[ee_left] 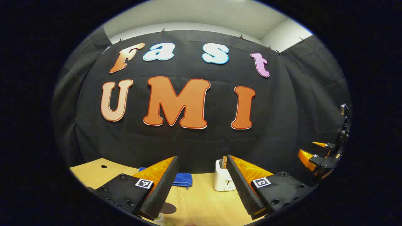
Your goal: Open the teacup lid with one hand, grasp the water bottle and pour water into the teacup with the other hand; after pouring, place the water bottle on the coaster and then close the teacup lid.
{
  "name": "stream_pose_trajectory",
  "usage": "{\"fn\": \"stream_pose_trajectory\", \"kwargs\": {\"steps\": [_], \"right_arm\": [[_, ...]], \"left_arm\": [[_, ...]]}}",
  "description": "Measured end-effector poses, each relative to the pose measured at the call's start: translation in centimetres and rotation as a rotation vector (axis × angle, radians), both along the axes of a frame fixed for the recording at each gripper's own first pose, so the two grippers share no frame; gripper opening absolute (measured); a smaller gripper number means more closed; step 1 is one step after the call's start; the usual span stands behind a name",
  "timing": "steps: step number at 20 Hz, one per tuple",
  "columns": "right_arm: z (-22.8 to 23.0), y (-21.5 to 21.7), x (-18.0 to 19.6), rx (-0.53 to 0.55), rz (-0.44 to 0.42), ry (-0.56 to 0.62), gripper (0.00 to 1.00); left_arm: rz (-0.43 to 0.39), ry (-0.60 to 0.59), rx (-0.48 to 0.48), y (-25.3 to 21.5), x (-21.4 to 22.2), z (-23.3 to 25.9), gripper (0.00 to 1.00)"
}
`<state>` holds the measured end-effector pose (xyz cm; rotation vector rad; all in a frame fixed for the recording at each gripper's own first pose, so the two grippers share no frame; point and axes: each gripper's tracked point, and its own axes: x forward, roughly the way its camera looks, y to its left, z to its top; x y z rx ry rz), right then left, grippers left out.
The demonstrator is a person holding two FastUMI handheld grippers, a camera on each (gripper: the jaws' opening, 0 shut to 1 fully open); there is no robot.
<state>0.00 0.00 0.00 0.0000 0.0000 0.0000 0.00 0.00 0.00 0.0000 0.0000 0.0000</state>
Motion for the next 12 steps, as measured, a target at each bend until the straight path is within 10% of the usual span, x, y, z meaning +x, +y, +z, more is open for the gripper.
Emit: {"fn": "stream_pose_trajectory", "kwargs": {"steps": [6, 12], "right_arm": [[1.6, 3.6, -3.8, -0.151, -0.116, 0.049, 0.94], [3.4, 14.1, -7.6, -0.108, -0.031, 0.052, 0.94]], "left_arm": [[0.14, -0.031, 0.102, 12.3, -4.5, 1.9, 0.96], [0.297, -0.03, 0.107, 22.6, -9.1, 1.3, 0.96]]}}
